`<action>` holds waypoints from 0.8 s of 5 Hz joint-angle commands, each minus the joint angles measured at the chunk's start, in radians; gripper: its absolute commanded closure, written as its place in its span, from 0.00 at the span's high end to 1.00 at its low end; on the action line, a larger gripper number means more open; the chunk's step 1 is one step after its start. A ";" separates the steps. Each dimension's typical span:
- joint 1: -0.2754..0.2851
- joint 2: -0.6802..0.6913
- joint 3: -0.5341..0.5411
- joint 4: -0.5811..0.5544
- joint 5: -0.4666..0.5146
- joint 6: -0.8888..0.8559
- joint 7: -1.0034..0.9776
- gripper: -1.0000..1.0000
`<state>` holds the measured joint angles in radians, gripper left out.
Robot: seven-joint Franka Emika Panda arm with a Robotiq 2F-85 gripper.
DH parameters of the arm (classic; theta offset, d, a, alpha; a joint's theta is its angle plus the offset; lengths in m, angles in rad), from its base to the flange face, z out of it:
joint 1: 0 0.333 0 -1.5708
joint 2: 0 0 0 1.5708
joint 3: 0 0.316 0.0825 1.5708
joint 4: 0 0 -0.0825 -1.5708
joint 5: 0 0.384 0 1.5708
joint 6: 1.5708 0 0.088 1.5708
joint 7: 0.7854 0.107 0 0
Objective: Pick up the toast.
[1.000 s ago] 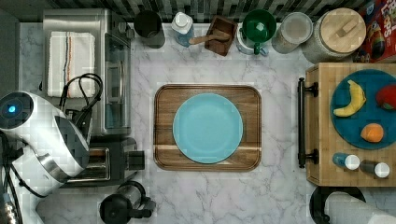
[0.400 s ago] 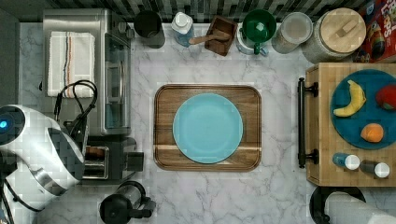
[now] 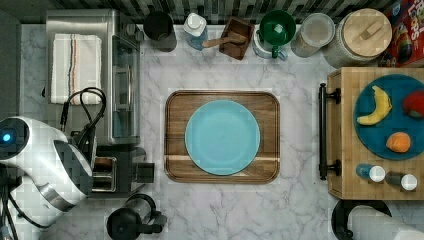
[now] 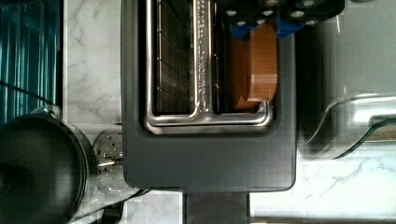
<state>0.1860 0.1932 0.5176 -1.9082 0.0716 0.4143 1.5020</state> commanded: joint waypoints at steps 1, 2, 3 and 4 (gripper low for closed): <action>0.074 -0.102 0.075 0.042 -0.023 -0.008 0.002 0.00; 0.042 -0.131 0.067 0.111 0.017 -0.065 -0.030 0.00; 0.016 -0.171 0.050 0.132 0.067 -0.059 -0.079 0.00; -0.012 -0.193 0.017 0.183 0.129 -0.123 -0.142 0.00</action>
<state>0.1648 0.0737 0.5127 -1.9111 0.1246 0.3408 1.4414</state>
